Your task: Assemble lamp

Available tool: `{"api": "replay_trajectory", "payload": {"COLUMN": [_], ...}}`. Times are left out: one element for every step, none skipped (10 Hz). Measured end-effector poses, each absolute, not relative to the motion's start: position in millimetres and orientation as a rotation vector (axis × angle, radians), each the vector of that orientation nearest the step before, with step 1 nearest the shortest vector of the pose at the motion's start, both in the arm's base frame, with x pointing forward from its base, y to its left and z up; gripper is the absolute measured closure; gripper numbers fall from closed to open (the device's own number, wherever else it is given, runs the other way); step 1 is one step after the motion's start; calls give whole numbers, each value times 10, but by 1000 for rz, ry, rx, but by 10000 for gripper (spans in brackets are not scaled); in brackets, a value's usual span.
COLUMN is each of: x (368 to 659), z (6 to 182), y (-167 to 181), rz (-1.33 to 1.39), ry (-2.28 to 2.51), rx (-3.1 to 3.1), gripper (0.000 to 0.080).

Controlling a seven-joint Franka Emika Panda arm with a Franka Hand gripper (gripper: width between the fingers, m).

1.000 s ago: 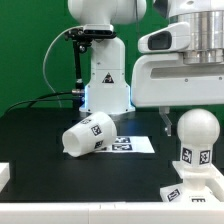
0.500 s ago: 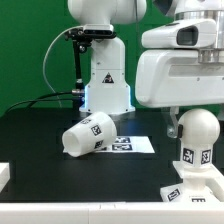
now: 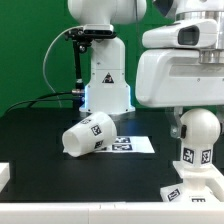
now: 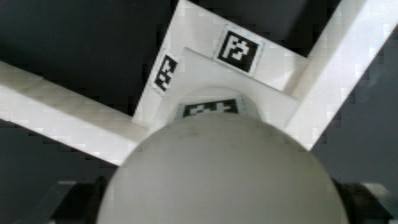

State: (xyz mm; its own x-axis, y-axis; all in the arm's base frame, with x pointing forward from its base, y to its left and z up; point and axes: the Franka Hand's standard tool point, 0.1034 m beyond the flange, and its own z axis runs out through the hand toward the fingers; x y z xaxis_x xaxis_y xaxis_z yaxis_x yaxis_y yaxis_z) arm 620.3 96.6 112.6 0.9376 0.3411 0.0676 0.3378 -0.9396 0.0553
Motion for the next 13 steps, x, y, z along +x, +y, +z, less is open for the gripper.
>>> {"api": "replay_trajectory", "payload": {"x": [6203, 6203, 6225, 6224, 6227, 6223, 6208, 6199, 6199, 6198, 6197, 6196, 6188], "z": [1126, 1126, 1135, 1123, 1125, 1125, 1121, 1117, 1116, 1117, 1117, 1117, 1118], "y": [966, 965, 977, 962, 952, 946, 933, 910, 899, 903, 908, 907, 912], "rz": [121, 124, 153, 181, 195, 195, 184, 169, 157, 152, 151, 153, 154], "ry": [393, 268, 109, -130, -320, -506, -753, -957, -1157, -1309, -1391, -1433, -1473], "rx": [3075, 3091, 3101, 3103, 3093, 3074, 3031, 2991, 2944, 2890, 2855, 2835, 2814], "gripper": [225, 225, 225, 225, 225, 225, 225, 225, 223, 223, 223, 223, 223]}}
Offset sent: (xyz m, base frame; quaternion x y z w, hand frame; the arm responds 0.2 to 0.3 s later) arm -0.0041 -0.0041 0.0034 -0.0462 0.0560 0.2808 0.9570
